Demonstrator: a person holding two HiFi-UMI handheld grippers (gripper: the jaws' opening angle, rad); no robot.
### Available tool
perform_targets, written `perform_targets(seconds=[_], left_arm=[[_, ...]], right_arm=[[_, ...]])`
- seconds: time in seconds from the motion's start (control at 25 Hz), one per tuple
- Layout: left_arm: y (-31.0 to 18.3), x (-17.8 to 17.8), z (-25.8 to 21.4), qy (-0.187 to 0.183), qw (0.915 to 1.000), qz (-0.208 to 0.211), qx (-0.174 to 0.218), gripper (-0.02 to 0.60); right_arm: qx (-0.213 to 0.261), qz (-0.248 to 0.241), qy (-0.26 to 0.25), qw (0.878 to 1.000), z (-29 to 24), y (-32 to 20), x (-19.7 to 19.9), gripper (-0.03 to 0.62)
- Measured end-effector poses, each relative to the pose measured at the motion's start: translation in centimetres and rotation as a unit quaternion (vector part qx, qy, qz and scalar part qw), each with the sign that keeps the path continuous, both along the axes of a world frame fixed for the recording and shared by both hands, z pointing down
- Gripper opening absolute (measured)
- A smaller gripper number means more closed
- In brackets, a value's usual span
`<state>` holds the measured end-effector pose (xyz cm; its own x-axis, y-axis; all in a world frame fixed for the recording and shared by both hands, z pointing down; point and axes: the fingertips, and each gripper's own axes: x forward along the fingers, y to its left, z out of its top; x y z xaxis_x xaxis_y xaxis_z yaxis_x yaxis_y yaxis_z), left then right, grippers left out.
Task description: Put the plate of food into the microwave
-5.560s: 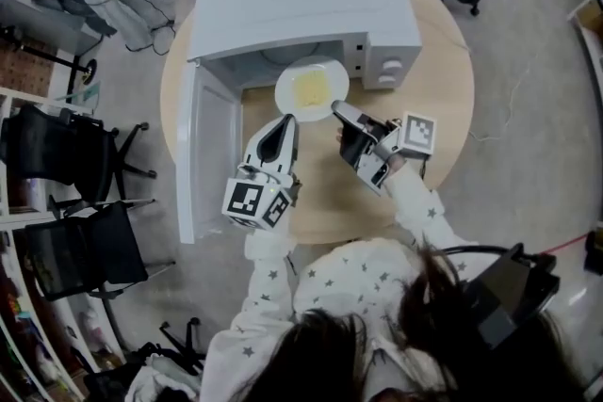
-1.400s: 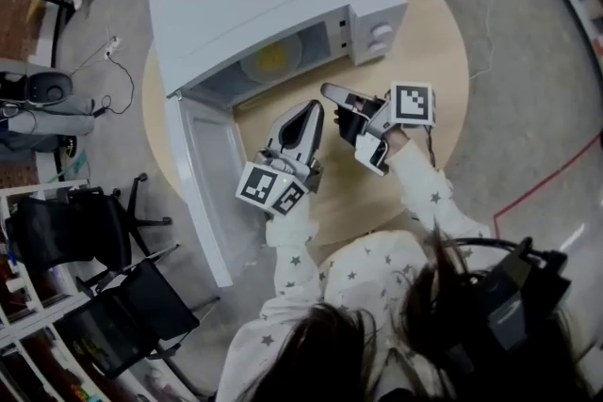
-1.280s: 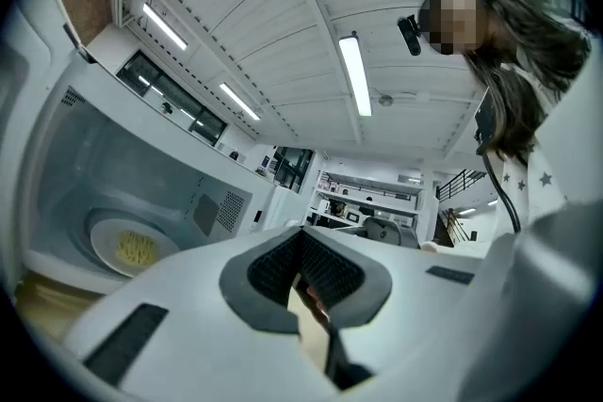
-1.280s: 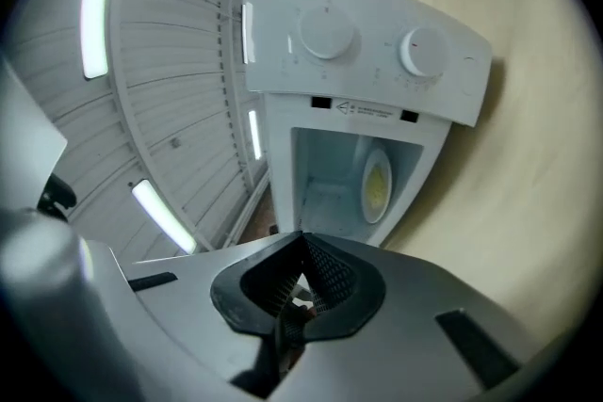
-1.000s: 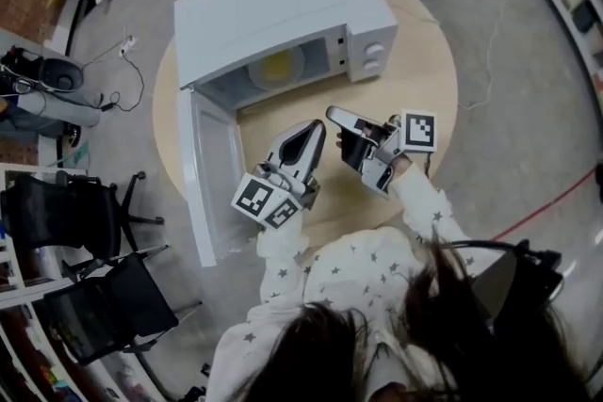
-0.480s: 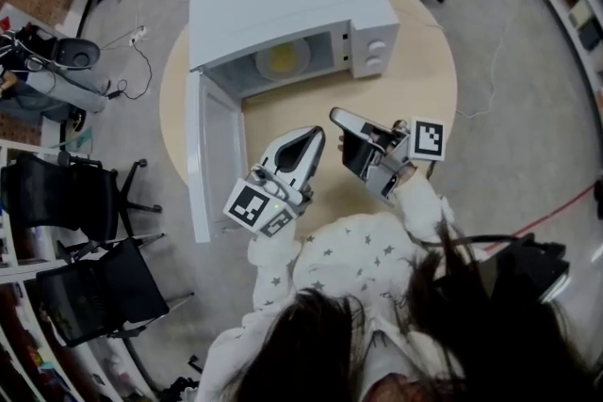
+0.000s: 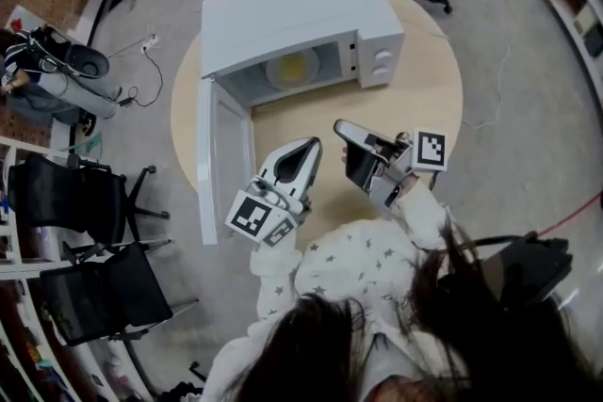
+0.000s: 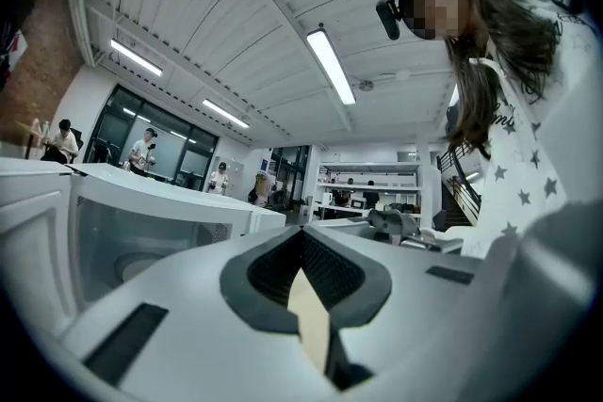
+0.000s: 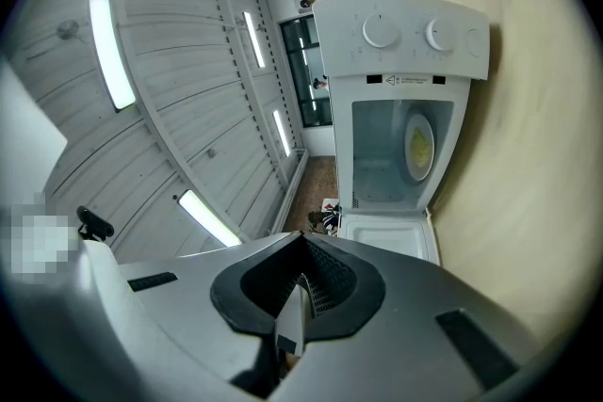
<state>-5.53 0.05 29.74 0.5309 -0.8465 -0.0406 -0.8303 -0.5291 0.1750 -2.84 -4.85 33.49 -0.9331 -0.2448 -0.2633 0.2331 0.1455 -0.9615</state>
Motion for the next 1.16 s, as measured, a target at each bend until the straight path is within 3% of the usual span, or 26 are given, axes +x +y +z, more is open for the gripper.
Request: perform_targets(seconds=[1.16], left_arm=[[0.03,-0.22,0.39,-0.005,0.9999,-0.010,-0.011,-0.005]], right_arm=[[-0.009,-0.014,0.002,1.000,-0.11,0.92,-0.93,0.005]])
